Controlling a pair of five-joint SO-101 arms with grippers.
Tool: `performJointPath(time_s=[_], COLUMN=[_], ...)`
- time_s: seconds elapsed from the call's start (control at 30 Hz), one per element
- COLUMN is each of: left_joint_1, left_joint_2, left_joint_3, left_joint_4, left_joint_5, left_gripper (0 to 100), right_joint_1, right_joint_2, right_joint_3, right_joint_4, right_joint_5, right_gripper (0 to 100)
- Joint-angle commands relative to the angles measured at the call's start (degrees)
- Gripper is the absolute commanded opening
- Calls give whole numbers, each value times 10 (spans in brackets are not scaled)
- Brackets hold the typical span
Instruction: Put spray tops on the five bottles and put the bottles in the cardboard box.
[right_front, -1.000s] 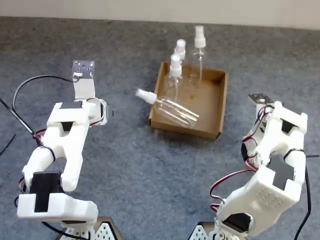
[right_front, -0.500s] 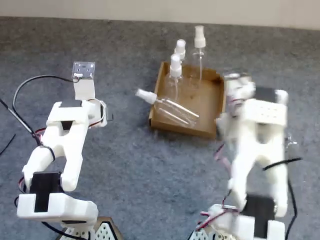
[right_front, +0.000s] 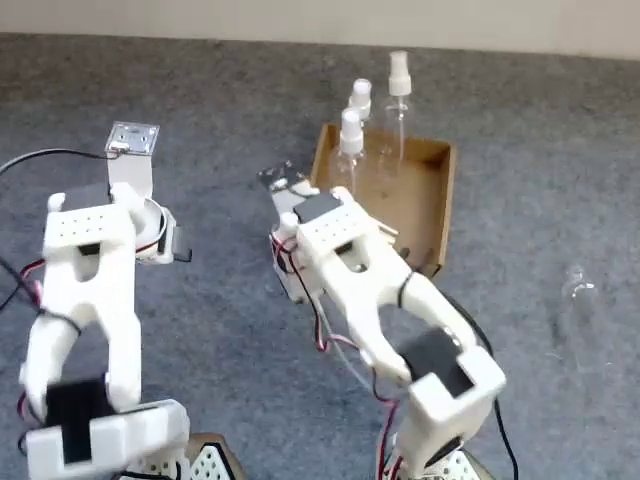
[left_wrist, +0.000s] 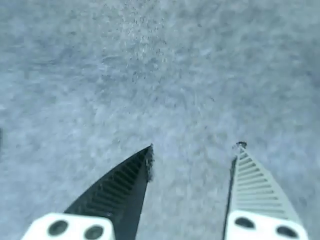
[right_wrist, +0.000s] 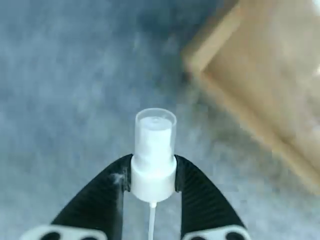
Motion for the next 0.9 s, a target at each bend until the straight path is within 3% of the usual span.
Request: performJointPath(time_s=[0.0,0.2,0.43,0.6,0.77,0.87], left_joint_1=[0,3,5,28,47,66], left_joint_2=[-87,-119,-122,-123,-123,-123], left_joint_3=[-3,37,38,38,37,40], left_joint_4=[38,37,36,40,40,40], left_joint_5=[-11,-11,-9,-5,31,49], left_gripper=[231,232,232,232,232,232], right_joint_1=[-30,-78,-94,-109,-65,-7], right_joint_2=[43,100,83,24,-55,-95], right_joint_3=[-77,-113,-113,-134,-186,-194], right_joint_4=[-26,-38,-10,48,182,262], right_joint_5=[-56,-87,-98,-95,-11,84], right_gripper=[3,12,267,286,286,286])
